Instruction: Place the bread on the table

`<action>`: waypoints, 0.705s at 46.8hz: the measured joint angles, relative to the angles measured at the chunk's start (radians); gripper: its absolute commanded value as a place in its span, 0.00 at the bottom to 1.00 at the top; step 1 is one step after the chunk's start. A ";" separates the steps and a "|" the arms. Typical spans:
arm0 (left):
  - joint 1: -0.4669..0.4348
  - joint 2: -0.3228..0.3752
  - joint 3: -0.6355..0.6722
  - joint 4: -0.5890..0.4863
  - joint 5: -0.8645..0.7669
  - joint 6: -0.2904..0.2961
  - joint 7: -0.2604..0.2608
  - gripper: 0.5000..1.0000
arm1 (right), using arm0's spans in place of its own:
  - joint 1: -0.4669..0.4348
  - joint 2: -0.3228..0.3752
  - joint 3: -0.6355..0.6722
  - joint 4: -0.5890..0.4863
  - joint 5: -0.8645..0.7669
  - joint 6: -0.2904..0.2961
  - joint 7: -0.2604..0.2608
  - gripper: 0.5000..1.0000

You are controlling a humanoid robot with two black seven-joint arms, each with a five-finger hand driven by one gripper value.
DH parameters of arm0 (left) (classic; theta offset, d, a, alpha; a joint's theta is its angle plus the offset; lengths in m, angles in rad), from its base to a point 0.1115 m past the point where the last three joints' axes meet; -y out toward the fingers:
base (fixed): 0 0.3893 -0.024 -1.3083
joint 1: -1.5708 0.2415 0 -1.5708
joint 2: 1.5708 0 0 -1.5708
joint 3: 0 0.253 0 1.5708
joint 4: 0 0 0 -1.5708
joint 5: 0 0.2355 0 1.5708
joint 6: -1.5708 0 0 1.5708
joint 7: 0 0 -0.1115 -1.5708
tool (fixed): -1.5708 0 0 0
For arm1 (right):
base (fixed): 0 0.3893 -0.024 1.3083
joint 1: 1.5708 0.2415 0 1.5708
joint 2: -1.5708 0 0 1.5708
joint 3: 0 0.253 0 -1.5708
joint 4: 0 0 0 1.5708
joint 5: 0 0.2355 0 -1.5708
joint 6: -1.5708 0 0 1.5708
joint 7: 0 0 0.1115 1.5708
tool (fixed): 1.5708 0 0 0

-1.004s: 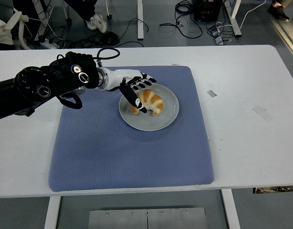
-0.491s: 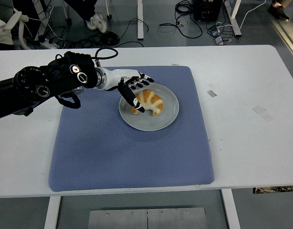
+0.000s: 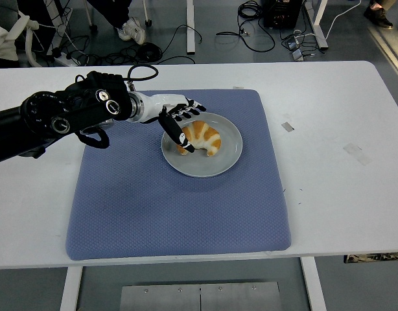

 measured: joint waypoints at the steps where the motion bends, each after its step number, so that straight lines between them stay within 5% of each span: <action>1: 0.000 -0.001 0.000 0.000 0.000 0.001 0.000 0.98 | 0.000 0.000 0.000 0.000 0.000 0.000 0.000 1.00; 8: 0.000 -0.002 0.000 0.001 0.001 0.010 -0.001 0.96 | 0.000 0.000 0.000 0.000 0.000 0.000 0.000 1.00; 33: -0.004 -0.002 0.014 0.001 0.011 0.031 -0.001 0.63 | 0.000 0.000 0.000 0.000 0.000 0.000 0.000 1.00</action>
